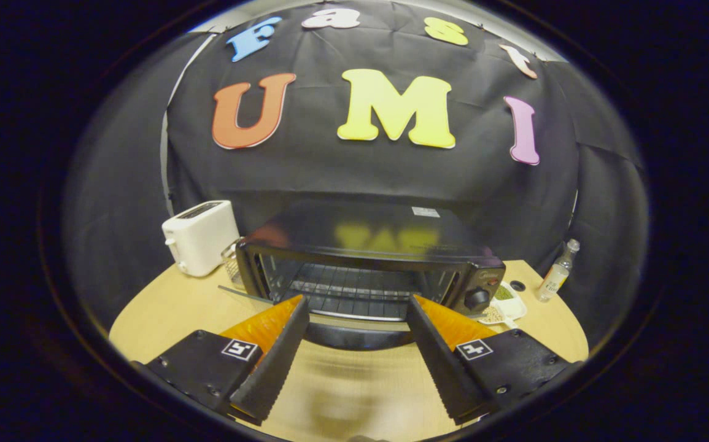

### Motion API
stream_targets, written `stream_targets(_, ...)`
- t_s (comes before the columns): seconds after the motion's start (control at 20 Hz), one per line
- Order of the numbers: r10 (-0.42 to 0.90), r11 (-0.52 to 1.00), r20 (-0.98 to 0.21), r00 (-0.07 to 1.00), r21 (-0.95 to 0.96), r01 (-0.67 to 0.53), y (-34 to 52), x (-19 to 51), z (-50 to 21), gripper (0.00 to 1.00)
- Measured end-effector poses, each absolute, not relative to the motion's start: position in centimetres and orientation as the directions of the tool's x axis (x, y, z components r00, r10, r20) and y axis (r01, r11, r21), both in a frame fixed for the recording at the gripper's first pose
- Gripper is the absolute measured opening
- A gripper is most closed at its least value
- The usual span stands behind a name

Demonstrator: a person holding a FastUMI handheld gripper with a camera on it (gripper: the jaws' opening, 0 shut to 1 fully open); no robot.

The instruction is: Open the toaster oven, put the food inside, and close the toaster oven door.

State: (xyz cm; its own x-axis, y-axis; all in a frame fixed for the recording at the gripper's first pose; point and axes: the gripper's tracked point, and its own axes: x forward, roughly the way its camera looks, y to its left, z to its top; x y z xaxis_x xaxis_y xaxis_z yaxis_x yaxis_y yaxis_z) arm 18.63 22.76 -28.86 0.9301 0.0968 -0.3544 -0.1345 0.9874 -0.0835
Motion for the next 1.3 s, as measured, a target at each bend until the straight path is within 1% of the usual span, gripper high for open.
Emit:
stream_targets(0.4, 0.126, 0.978, -0.476, 0.871, -0.085, -0.188, 22.2, 13.8, -35.3, 1.0)
stream_targets(0.75, 0.122, 0.979, -0.634, 0.764, -0.051, -0.198, 21.9, 12.0, -42.0, 1.0)
stream_targets(0.95, 0.131, 0.974, -0.635, 0.762, -0.059, -0.217, 21.8, 12.1, -42.2, 1.0)
stream_targets(1.05, 0.163, 0.973, -0.612, 0.774, -0.032, -0.23, 21.8, 12.1, -41.2, 1.0)
stream_targets(1.2, 0.162, 0.971, -0.597, 0.786, -0.045, -0.234, 19.2, 11.8, -39.4, 1.0)
stream_targets(1.3, 0.146, 0.97, -0.566, 0.811, -0.078, -0.229, 16.1, 11.9, -37.4, 1.0)
